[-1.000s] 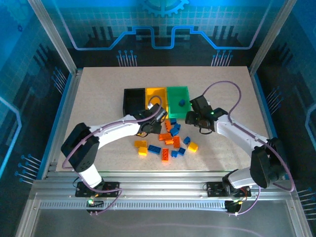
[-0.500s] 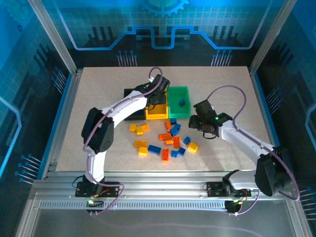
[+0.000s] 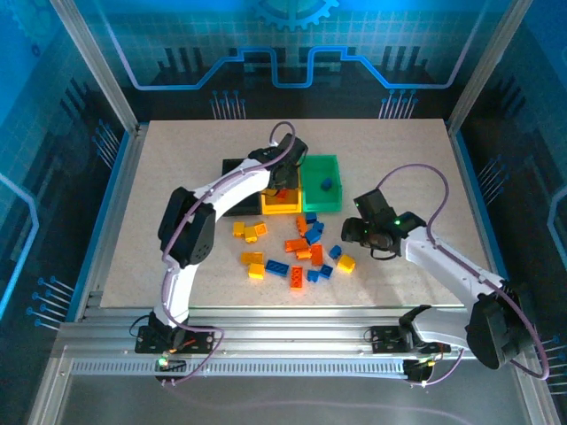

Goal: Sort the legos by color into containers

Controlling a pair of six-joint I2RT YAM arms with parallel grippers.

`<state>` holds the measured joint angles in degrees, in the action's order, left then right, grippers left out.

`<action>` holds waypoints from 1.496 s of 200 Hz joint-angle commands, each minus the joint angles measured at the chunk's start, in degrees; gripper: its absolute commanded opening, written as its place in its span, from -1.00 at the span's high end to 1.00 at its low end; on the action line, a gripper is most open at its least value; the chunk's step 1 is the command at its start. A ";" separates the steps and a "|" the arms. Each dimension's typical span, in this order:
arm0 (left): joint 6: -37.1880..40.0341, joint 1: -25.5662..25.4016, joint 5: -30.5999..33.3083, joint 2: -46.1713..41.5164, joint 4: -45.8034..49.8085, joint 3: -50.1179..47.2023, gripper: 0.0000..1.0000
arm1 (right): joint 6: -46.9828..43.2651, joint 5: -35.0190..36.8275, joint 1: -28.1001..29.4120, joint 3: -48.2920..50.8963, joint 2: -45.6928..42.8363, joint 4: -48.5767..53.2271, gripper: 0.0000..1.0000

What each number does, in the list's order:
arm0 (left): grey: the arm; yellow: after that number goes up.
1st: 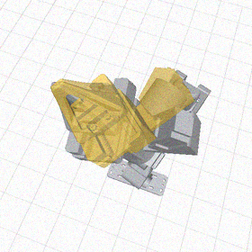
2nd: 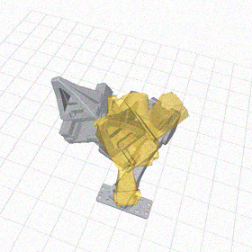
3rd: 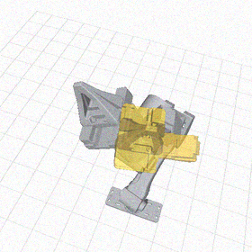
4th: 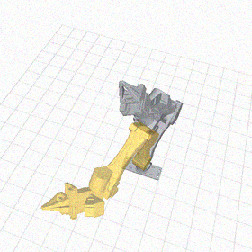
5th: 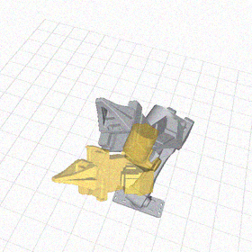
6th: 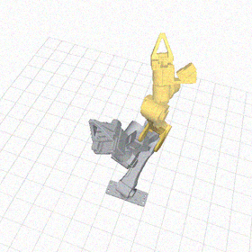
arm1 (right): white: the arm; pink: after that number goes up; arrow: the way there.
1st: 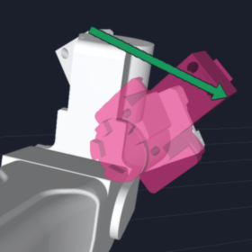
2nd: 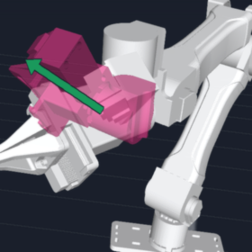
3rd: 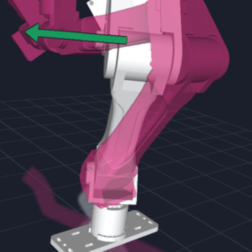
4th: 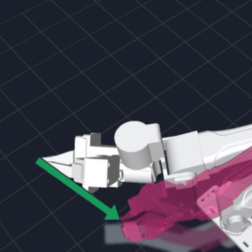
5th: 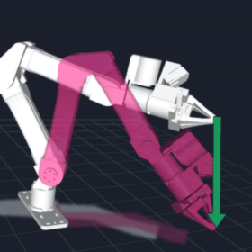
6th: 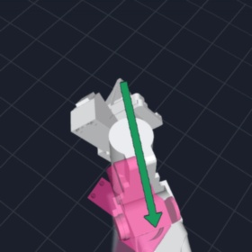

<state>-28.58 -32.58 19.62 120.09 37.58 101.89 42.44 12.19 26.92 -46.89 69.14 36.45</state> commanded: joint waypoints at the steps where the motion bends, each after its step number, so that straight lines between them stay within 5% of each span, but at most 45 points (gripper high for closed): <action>1: -0.92 -0.94 -3.75 -9.37 -2.28 -3.57 -0.25 | 1.32 -3.09 -0.77 1.08 -0.88 3.74 -0.44; 28: -1.85 -2.33 -8.23 -19.99 -8.14 -14.14 -0.98 | 3.28 -6.76 -0.48 2.98 -0.34 5.30 -0.49; 124: -8.21 -4.73 -10.24 -45.06 -12.11 -45.47 -0.98 | 3.86 -10.07 5.13 2.82 8.78 2.14 -0.54; 213: -8.63 -3.70 -6.19 -49.76 -8.21 -48.71 -0.98 | 3.20 -7.17 5.25 2.42 13.57 -0.50 -0.26; 251: -9.00 -2.83 -5.10 -52.33 -7.78 -50.22 -0.98 | 0.47 -7.70 5.24 2.13 10.70 1.28 0.01; 299: -10.88 -0.37 -3.94 -56.53 -5.97 -53.72 -0.98 | -4.38 -11.13 6.52 -3.09 4.32 5.13 0.10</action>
<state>-37.63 -33.98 13.74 66.32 28.97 50.46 41.63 3.57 31.62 -45.32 76.27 38.87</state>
